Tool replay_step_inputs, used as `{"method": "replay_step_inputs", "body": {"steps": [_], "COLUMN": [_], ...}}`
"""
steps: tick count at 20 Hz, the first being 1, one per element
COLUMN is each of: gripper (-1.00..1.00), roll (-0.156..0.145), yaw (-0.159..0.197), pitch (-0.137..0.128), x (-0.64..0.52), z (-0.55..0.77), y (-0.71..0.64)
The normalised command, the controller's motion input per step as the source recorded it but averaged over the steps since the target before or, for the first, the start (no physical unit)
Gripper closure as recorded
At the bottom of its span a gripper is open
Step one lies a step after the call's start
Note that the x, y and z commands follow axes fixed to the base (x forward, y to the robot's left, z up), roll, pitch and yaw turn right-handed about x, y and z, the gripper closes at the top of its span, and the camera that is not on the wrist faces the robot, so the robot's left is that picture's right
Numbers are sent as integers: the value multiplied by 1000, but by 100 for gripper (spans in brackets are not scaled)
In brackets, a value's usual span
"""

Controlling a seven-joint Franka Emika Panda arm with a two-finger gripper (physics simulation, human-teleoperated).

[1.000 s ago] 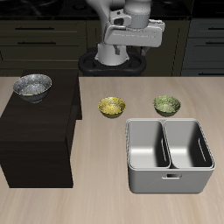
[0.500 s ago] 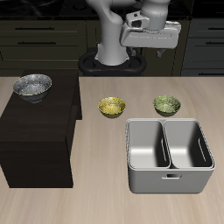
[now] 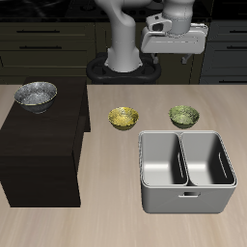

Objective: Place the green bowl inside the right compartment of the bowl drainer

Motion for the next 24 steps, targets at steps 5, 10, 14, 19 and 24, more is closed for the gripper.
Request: {"method": "replay_step_inputs", "body": {"steps": [5, 10, 14, 19, 24], "gripper": [-100, -100, -100, -100, -100], "roll": [0, 12, 15, 6, 7], "yaw": [-37, -31, -21, 1, 7], "pitch": [46, 7, -37, -19, 10], "x": [93, -92, -138, 3, 48], "z": [-215, -257, -214, -155, -301], "y": [-12, 53, 2, -25, 69]}}
